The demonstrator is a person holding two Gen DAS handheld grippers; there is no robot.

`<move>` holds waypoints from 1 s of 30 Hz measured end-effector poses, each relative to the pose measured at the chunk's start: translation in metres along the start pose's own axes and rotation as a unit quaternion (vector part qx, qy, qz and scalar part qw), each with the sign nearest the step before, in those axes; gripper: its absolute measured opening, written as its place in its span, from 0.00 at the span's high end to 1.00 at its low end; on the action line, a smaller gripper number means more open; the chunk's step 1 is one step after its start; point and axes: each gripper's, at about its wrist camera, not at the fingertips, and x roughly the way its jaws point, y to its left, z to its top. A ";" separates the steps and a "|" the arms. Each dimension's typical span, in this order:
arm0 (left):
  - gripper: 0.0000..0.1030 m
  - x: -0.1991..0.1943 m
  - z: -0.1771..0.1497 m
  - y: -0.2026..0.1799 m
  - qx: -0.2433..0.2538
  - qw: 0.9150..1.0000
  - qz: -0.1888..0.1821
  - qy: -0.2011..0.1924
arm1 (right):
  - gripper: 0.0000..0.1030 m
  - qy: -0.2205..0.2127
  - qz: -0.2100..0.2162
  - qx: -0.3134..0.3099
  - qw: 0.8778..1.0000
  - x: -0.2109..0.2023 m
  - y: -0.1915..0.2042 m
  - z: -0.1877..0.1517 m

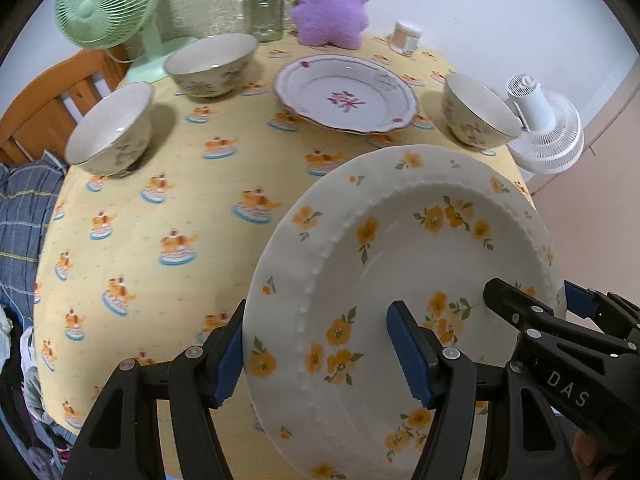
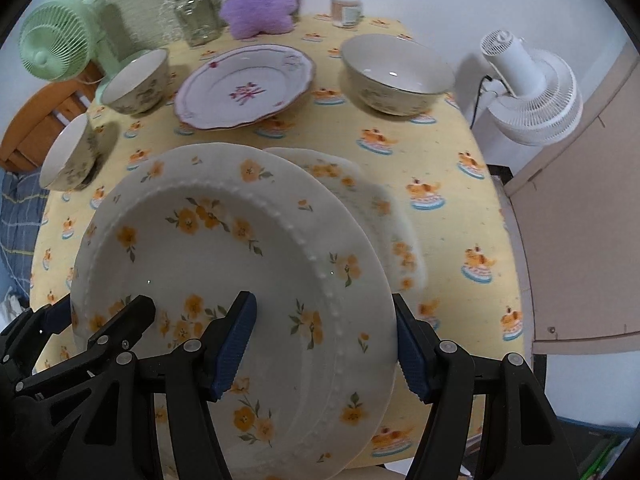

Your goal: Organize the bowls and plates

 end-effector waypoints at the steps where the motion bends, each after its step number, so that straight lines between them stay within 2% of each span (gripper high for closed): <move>1: 0.35 0.002 0.001 -0.005 0.001 1.000 -0.001 0.002 | 0.32 0.001 -0.001 0.002 1.000 0.001 -0.006 0.000; 15: 0.33 0.045 0.007 -0.050 0.000 0.999 -0.006 0.037 | 0.34 0.027 -0.006 0.022 0.999 0.032 -0.062 0.011; 30: 0.31 0.064 0.015 -0.054 0.001 0.999 0.007 0.044 | 0.34 0.027 -0.002 0.016 1.000 0.048 -0.067 0.023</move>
